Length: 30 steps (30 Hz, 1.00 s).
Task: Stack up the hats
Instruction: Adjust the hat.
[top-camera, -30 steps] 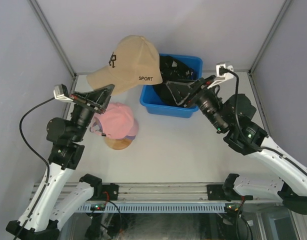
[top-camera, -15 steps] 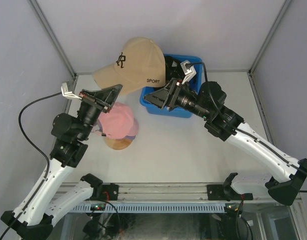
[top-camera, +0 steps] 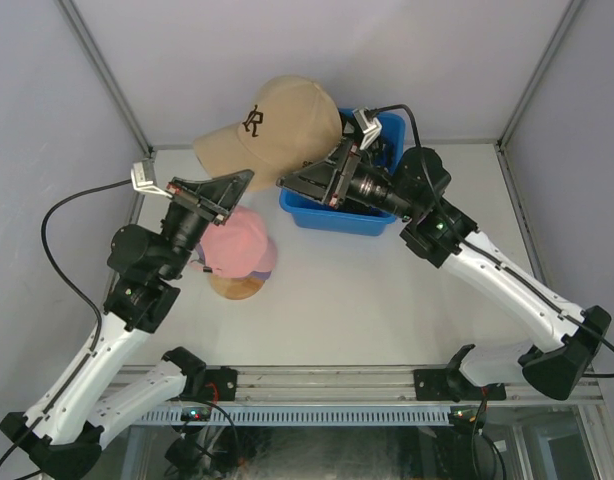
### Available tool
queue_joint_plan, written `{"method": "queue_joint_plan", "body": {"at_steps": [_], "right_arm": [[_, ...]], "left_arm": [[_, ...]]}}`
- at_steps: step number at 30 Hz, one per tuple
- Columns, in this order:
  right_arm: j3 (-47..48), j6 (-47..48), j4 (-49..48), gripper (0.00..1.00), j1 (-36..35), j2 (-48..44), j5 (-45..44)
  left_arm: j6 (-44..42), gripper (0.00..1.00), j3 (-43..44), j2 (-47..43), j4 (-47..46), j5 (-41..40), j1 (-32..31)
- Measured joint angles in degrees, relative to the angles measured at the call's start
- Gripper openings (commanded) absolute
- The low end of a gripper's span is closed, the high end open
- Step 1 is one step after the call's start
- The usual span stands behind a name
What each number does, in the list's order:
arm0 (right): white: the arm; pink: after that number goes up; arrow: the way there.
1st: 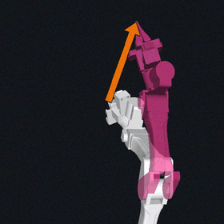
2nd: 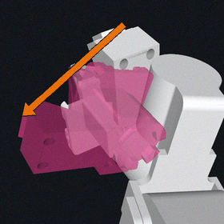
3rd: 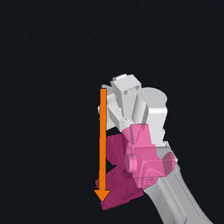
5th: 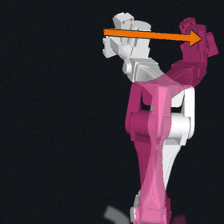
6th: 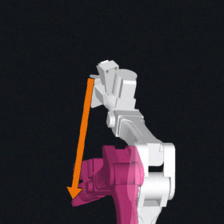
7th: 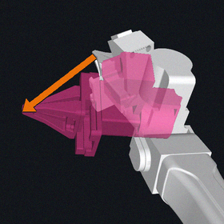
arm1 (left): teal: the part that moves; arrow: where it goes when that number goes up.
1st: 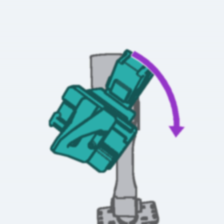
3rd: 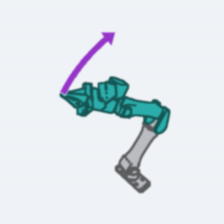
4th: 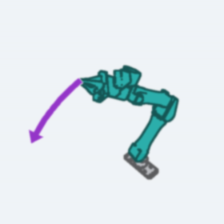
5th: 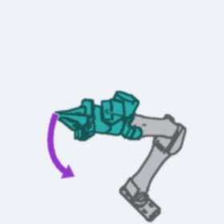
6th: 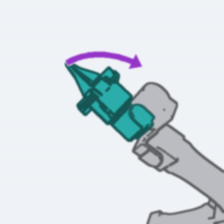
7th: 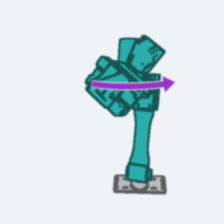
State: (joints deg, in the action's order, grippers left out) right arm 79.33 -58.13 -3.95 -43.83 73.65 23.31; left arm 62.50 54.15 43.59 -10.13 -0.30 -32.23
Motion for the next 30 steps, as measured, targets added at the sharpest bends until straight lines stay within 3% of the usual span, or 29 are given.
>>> {"method": "queue_joint_plan", "body": {"at_steps": [13,22,30], "right_arm": [[2.56,-3.26,-0.22,0.54,2.21,3.41,7.76],[2.27,-1.31,2.73,0.56,2.25,3.41,8.94],[1.73,-1.05,-0.37,0.56,3.87,5.92,8.98]], "left_arm": [[-1.79,0.00,0.00,-0.52,-0.04,-0.33,-0.02],[-1.01,0.00,0.00,-0.59,-1.70,-1.03,-0.09],[0.98,0.00,0.00,0.13,-2.23,-1.09,-1.42]]}}
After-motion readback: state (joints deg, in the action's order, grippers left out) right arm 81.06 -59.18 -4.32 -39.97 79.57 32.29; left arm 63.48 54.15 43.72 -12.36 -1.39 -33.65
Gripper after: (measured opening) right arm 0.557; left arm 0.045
